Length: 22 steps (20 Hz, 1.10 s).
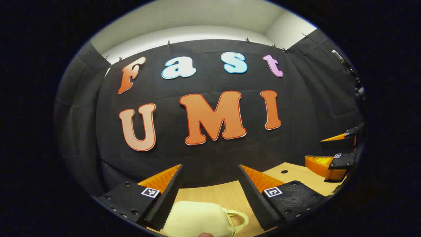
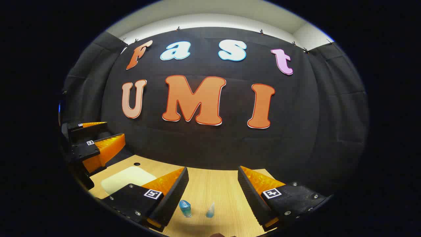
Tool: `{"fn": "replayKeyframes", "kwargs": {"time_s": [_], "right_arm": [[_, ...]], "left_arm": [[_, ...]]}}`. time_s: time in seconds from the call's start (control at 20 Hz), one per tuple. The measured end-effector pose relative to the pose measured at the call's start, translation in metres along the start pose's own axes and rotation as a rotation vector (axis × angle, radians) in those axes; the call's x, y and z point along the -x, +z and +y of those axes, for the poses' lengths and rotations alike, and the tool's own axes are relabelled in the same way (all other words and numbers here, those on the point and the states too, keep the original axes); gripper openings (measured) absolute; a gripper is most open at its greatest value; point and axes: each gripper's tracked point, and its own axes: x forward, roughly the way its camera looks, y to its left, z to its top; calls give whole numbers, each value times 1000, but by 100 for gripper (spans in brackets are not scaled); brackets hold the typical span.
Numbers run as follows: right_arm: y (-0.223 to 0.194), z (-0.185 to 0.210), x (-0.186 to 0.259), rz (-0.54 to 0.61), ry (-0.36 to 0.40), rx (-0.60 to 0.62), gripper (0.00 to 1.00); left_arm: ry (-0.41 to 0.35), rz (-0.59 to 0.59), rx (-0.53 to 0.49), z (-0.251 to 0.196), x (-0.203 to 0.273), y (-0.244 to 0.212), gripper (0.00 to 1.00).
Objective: First open the suitcase, pack the skin care products into it, and then close the suitcase.
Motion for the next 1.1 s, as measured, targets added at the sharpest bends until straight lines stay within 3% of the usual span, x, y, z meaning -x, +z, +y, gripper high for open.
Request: {"fn": "replayKeyframes", "kwargs": {"time_s": [0.15, 0.5, 0.75, 1.1], "right_arm": [[-3, 3, 1, 10, 16, 13, 95], [2, -1, -9, -18, 83, 6, 95], [-7, -6, -10, -14, 114, 15, 95], [-17, -43, -20, 1, 75, -3, 95]], "left_arm": [[-5, 4, -8, -3, -2, -3, 99], [74, -6, -15, -13, -7, 10, 99], [67, -5, -54, -30, -12, 11, 99], [19, 111, -199, -54, -14, -47, 98]]}}
